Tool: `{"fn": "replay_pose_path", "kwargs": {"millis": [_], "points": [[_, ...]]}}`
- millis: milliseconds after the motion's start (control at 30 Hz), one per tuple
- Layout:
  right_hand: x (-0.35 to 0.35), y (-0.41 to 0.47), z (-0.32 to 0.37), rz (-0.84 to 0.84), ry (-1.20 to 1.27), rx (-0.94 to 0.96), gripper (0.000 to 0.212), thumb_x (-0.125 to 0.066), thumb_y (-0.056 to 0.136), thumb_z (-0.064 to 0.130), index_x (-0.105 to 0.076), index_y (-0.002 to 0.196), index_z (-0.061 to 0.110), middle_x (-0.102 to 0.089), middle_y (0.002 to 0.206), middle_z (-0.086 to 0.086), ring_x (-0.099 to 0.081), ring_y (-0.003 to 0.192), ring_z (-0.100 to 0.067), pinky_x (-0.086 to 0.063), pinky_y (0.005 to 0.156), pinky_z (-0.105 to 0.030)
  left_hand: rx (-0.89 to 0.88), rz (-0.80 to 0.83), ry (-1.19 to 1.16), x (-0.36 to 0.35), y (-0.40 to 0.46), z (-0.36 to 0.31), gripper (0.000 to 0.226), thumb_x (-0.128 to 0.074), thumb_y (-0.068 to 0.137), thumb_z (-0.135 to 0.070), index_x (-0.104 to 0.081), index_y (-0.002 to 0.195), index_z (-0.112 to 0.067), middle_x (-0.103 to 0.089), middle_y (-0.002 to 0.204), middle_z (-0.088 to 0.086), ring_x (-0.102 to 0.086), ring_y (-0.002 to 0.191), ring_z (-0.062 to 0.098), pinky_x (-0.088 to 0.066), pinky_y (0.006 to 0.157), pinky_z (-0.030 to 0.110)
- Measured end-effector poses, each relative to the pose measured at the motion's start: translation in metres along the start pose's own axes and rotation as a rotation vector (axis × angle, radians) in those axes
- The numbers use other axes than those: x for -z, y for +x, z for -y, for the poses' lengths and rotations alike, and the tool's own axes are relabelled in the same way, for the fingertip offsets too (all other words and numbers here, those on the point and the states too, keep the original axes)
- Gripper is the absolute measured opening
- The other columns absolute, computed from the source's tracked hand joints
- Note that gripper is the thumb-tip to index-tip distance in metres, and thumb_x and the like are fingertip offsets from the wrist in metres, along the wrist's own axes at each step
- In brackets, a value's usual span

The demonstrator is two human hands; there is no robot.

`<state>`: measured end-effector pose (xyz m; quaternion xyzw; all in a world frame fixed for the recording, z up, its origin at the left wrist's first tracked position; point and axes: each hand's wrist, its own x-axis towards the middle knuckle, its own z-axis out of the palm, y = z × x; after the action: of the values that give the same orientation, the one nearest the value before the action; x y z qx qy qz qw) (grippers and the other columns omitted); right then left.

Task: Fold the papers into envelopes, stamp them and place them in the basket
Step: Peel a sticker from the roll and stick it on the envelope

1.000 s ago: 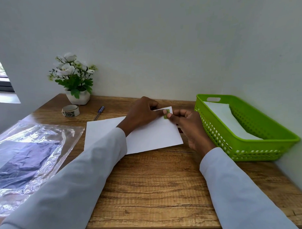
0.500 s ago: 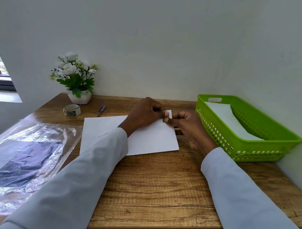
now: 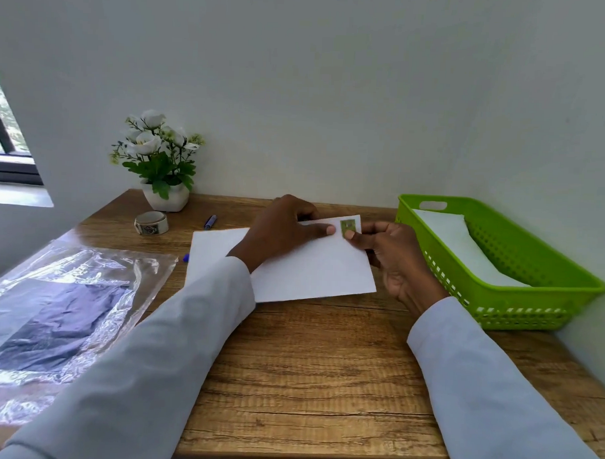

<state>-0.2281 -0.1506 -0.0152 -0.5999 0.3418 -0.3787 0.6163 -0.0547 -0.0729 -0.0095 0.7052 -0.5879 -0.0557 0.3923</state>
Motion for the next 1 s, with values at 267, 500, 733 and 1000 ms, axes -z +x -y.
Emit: {"fn": "replay_pose_path", "kwargs": {"millis": [267, 500, 733, 1000], "points": [[0.0, -0.002, 0.012, -0.147, 0.218, 0.016, 0.014, -0.074, 0.078, -0.007, -0.07, 0.083, 0.005, -0.074, 0.089, -0.014, -0.07, 0.081, -0.027, -0.06, 0.081, -0.046, 0.241, -0.28, -0.171, 0.073, -0.033, 0.058, 0.036, -0.083, 0.068, -0.045, -0.072, 0.089, -0.017, -0.071, 0.085, -0.001, -0.066, 0.075, 0.013, -0.049, 0.061, 0.023], [-0.027, -0.006, 0.018, -0.28, 0.392, 0.035, 0.014, -0.067, 0.088, -0.003, -0.067, 0.083, 0.011, -0.07, 0.086, -0.007, -0.066, 0.074, -0.02, -0.059, 0.066, -0.035, 0.468, -0.351, -0.973, 0.083, -0.046, 0.044, 0.076, -0.08, 0.075, -0.008, -0.04, 0.139, 0.0, -0.063, 0.12, 0.015, -0.07, 0.096, 0.028, -0.06, 0.078, 0.046], [0.006, -0.028, 0.045, 0.206, -0.025, 0.014, 0.02, -0.071, 0.081, 0.004, -0.072, 0.102, 0.003, -0.075, 0.094, -0.013, -0.069, 0.083, -0.024, -0.058, 0.071, -0.032, 0.474, -0.526, -1.208, 0.099, -0.03, 0.025, 0.053, -0.084, 0.068, -0.003, -0.062, 0.115, 0.001, -0.071, 0.109, 0.019, -0.07, 0.097, 0.037, -0.055, 0.088, 0.053], [0.023, -0.046, 0.073, 0.317, -0.165, 0.081, 0.032, -0.076, 0.082, 0.022, -0.074, 0.108, 0.003, -0.076, 0.101, -0.013, -0.074, 0.088, -0.026, -0.059, 0.074, -0.033, 0.33, -0.449, -1.183, 0.065, -0.003, -0.036, 0.044, -0.086, 0.068, -0.015, -0.071, 0.106, -0.001, -0.073, 0.106, 0.016, -0.069, 0.102, 0.034, -0.053, 0.09, 0.056]]}}
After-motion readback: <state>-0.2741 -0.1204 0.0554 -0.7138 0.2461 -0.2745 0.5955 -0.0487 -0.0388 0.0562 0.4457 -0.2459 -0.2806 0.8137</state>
